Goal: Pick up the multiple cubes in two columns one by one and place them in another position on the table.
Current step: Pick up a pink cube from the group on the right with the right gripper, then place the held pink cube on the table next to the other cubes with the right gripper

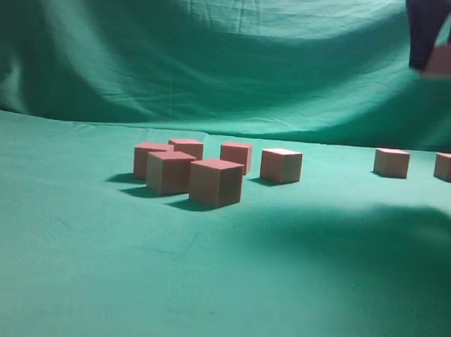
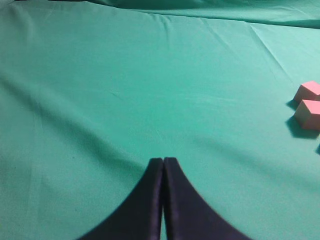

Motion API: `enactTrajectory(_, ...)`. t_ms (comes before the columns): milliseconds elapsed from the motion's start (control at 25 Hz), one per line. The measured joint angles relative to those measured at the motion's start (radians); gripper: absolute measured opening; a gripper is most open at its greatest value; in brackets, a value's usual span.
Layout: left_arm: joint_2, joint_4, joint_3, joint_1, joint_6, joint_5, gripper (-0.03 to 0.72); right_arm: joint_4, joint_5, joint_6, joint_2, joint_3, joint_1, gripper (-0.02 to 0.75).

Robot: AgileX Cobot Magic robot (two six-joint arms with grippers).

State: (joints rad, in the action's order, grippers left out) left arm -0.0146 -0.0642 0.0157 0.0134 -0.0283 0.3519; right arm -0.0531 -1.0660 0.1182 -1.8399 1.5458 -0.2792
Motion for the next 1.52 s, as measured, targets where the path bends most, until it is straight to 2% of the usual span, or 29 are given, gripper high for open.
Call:
enactTrajectory(160, 0.000, 0.000, 0.000, 0.000, 0.000, 0.000, 0.000, 0.000, -0.093, 0.000, 0.103, 0.002, -0.086, 0.255)
enactTrajectory(360, 0.000, 0.000, 0.000, 0.000, 0.000, 0.000, 0.000, 0.000, -0.124, 0.029, 0.138, -0.005, -0.224, 0.255)
enactTrajectory(560, 0.000, 0.000, 0.000, 0.000, 0.000, 0.000, 0.000, 0.004, -0.025, 0.070, 0.138, -0.147, -0.363, 0.255)
enactTrajectory(720, 0.000, 0.000, 0.000, 0.000, 0.000, 0.000, 0.000, 0.012, 0.087, 0.110, 0.138, -0.288, -0.433, 0.255)
enactTrajectory(880, 0.000, 0.000, 0.000, 0.000, 0.000, 0.000, 0.000, 0.027, 0.175, 0.169, 0.124, -0.364, -0.490, 0.255)
enactTrajectory(1040, 0.000, 0.000, 0.000, 0.000, 0.000, 0.000, 0.000, 0.035, 0.266, 0.207, 0.085, -0.374, -0.539, 0.255)
enactTrajectory(1320, 0.000, 0.000, 0.000, 0.000, 0.000, 0.000, 0.000, 0.029, 0.334, 0.254, -0.005, -0.374, -0.554, 0.255)
enactTrajectory(1520, 0.000, 0.000, 0.000, 0.000, 0.000, 0.000, 0.000, -0.027, 0.348, 0.305, -0.012, -0.376, -0.554, 0.255)
